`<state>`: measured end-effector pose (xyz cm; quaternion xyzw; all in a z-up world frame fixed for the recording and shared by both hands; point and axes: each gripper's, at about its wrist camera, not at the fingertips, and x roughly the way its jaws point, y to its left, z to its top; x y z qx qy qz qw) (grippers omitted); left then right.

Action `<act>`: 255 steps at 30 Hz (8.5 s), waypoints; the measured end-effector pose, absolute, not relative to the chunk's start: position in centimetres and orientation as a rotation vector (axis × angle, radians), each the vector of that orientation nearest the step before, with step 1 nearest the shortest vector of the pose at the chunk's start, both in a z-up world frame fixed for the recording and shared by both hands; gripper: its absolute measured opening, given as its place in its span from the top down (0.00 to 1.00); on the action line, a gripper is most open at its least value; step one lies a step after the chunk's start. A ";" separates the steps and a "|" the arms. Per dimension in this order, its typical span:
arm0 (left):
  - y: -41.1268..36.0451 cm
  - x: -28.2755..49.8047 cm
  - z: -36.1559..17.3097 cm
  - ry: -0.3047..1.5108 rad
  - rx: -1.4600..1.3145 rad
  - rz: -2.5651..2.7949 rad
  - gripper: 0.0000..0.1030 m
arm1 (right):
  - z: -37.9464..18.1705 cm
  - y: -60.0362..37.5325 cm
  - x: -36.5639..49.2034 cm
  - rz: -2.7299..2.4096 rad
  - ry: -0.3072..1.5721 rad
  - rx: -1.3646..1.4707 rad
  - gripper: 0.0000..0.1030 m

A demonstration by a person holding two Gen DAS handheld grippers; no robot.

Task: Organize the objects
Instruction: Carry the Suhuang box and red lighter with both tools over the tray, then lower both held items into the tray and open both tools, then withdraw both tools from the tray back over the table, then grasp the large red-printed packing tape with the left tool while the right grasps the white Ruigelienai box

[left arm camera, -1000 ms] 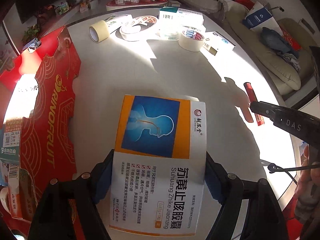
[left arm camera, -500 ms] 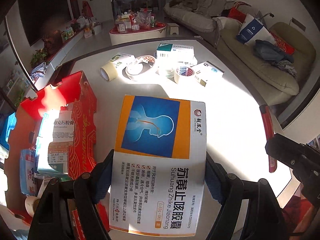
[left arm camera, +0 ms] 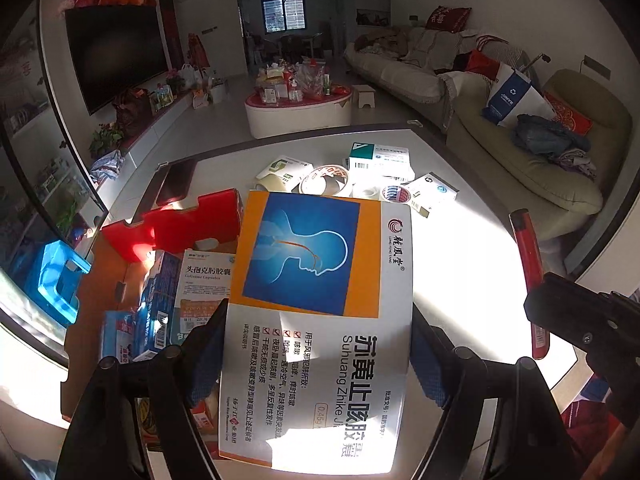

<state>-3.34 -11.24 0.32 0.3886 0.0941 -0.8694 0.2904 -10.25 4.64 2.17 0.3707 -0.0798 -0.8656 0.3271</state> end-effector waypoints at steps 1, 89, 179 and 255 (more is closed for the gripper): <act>-11.5 -2.7 0.8 0.252 1.023 -2.314 0.19 | 2.6 4.1 -10.0 -2.254 -0.208 0.959 0.82; -29.0 9.4 -2.7 0.583 0.947 -2.087 0.18 | -0.9 -21.7 -9.5 -2.147 0.351 0.965 0.82; -11.7 3.0 4.0 0.553 0.901 -2.608 0.00 | 3.3 16.2 -9.6 -1.748 -1.253 0.459 0.00; -26.2 -27.9 -10.2 0.789 1.346 -2.148 0.00 | -13.0 1.7 -41.9 -2.143 0.446 1.313 0.00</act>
